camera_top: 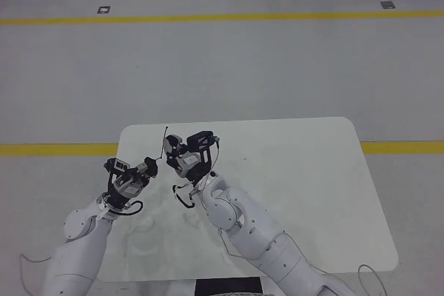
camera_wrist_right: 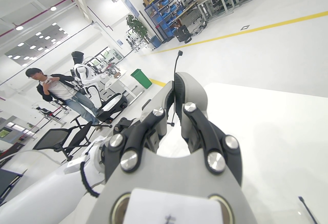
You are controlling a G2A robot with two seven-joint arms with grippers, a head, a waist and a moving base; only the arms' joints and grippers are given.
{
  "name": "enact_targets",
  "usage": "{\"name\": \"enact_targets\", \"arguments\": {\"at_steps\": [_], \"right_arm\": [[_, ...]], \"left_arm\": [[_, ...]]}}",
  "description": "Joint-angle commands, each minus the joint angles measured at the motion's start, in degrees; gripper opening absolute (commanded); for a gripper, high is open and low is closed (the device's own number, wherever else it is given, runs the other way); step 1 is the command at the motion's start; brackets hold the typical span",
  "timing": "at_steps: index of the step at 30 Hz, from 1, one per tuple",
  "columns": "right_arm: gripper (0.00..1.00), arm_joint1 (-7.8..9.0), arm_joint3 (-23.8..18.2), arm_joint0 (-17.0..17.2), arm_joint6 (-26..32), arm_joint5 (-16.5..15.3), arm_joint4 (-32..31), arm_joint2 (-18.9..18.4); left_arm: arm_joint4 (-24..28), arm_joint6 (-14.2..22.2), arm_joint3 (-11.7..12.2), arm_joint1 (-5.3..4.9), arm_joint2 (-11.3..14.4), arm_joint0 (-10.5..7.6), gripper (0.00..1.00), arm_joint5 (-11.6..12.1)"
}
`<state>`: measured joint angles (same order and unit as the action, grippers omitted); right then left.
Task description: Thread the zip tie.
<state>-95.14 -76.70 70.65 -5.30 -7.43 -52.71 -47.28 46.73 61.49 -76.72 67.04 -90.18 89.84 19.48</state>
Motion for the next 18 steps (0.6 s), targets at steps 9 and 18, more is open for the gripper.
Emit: {"name": "enact_targets", "arguments": {"at_steps": [9,18], "right_arm": [[0.0,0.16,-1.8,0.7,-0.5,-0.2,-0.7,-0.2],[0.0,0.35,-3.2,1.5,-1.6,-1.0,-1.0,-0.5]], "left_arm": [[0.0,0.0,0.0,0.0,0.0,0.0,0.0,0.0],[0.0,0.0,0.0,0.0,0.0,0.0,0.0,0.0]]}}
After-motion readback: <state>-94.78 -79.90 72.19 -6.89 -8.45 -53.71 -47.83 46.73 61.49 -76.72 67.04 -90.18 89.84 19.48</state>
